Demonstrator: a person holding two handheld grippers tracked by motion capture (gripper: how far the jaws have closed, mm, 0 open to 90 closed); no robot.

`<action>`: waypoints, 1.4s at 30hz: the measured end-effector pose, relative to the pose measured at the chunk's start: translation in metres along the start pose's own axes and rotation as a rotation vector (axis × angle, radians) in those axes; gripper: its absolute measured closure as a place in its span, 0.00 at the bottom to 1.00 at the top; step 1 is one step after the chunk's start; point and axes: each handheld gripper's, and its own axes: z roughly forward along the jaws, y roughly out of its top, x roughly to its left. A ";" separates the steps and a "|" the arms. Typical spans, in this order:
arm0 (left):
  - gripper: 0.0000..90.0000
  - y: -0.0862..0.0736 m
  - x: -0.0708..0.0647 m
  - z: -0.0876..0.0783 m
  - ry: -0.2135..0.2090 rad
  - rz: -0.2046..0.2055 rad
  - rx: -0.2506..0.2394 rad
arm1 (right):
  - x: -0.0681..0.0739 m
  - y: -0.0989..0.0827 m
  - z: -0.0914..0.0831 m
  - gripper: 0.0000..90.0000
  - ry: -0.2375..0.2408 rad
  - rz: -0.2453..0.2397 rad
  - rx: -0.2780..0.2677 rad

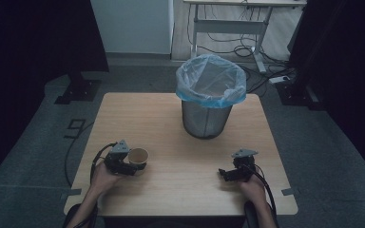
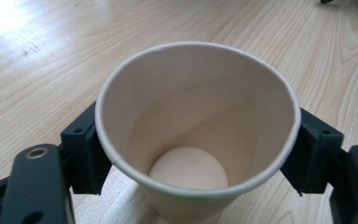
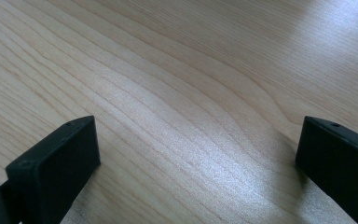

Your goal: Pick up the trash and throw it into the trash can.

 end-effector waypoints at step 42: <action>0.27 0.095 0.015 -0.008 -0.003 0.037 -0.029 | -0.002 0.001 0.000 0.00 0.015 -0.016 0.002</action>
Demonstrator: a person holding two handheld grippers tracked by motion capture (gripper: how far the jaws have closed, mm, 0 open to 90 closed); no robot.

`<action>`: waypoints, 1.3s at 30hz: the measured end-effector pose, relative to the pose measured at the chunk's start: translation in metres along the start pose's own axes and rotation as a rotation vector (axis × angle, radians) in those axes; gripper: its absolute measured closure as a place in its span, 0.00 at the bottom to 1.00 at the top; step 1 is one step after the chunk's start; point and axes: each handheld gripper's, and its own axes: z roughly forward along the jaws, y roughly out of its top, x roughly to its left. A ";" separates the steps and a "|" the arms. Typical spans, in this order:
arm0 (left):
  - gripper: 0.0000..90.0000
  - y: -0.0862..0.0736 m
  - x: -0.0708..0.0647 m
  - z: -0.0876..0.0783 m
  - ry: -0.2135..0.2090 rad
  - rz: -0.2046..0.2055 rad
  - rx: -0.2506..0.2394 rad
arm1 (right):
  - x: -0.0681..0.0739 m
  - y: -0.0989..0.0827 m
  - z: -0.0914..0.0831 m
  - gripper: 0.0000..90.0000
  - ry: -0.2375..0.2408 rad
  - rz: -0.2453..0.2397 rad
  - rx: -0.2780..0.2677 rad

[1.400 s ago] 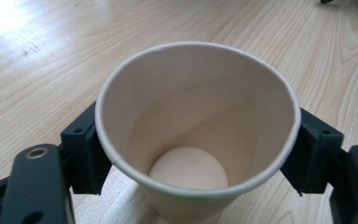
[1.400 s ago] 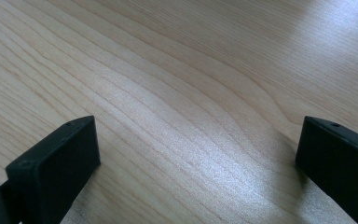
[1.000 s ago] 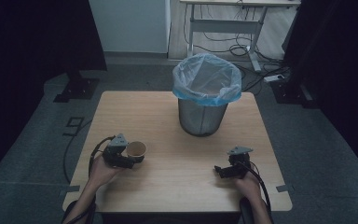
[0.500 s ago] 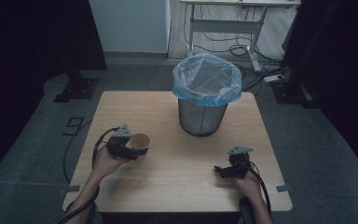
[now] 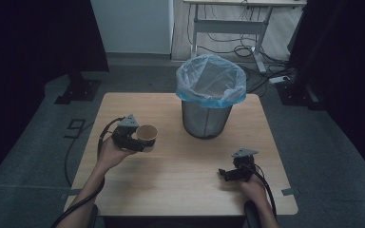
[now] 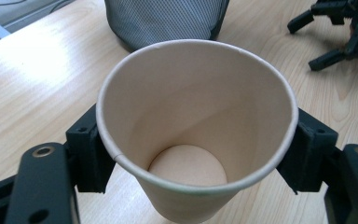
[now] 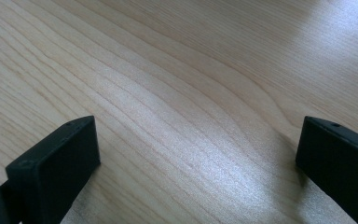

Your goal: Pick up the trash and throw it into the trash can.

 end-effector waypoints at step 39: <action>0.28 0.125 0.013 -0.015 -0.005 0.036 -0.043 | 0.001 -0.001 0.000 0.00 -0.002 0.000 -0.002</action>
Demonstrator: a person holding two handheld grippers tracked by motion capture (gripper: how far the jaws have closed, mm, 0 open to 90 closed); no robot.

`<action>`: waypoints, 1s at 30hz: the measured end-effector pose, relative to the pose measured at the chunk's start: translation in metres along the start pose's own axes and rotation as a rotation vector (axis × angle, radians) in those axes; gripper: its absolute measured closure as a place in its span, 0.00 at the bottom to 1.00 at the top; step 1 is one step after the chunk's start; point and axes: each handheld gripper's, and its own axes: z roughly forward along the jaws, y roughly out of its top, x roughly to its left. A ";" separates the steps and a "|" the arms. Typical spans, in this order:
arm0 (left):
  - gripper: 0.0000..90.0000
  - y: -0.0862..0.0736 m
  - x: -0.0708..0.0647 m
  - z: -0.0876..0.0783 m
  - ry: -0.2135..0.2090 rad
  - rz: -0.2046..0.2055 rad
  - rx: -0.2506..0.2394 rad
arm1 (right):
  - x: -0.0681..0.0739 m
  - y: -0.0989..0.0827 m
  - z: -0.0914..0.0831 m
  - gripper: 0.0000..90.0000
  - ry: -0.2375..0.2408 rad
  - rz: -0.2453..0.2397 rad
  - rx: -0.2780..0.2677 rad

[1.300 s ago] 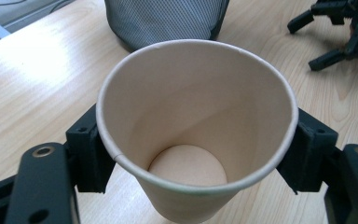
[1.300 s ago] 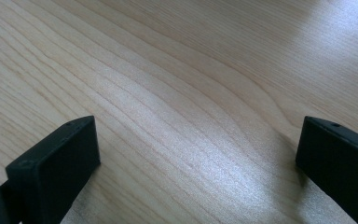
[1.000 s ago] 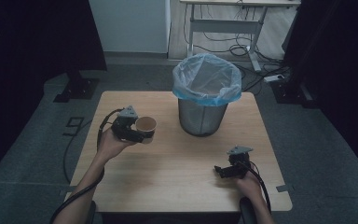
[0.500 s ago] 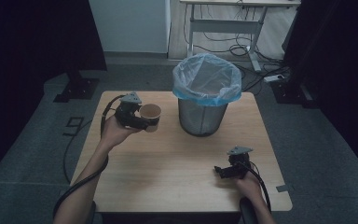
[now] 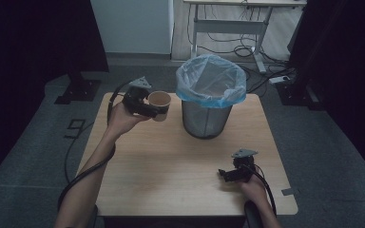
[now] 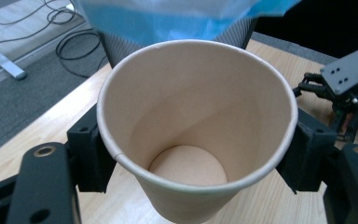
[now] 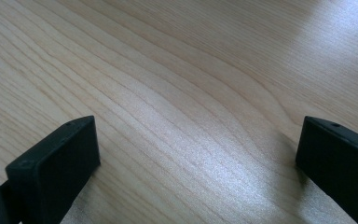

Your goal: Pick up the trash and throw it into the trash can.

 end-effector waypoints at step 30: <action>0.28 0.105 0.001 0.008 0.006 0.017 -0.043 | 0.000 0.000 0.000 0.00 0.001 -0.001 0.001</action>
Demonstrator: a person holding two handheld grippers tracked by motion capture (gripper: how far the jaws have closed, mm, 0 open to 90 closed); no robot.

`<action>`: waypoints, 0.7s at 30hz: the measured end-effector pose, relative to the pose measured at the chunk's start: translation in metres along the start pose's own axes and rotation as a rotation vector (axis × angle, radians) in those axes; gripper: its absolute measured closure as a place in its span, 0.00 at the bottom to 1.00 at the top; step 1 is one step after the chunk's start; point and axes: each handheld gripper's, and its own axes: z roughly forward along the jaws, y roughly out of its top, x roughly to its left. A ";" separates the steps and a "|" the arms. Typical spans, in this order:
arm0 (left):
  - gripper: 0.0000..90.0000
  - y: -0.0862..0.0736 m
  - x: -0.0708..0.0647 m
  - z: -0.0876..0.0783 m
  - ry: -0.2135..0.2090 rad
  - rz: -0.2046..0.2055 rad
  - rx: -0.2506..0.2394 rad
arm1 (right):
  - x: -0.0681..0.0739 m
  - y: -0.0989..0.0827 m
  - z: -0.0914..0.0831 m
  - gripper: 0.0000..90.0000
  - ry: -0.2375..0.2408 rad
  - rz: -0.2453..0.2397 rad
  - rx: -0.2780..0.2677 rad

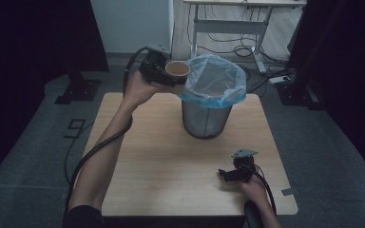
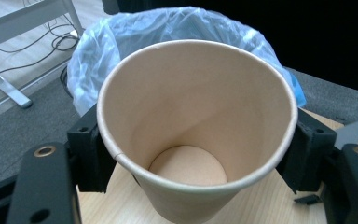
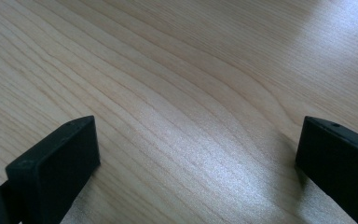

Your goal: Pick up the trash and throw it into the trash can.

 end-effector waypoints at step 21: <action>0.28 0.028 -0.010 0.064 0.027 0.002 0.005 | 0.001 0.000 0.000 0.00 0.005 -0.007 0.000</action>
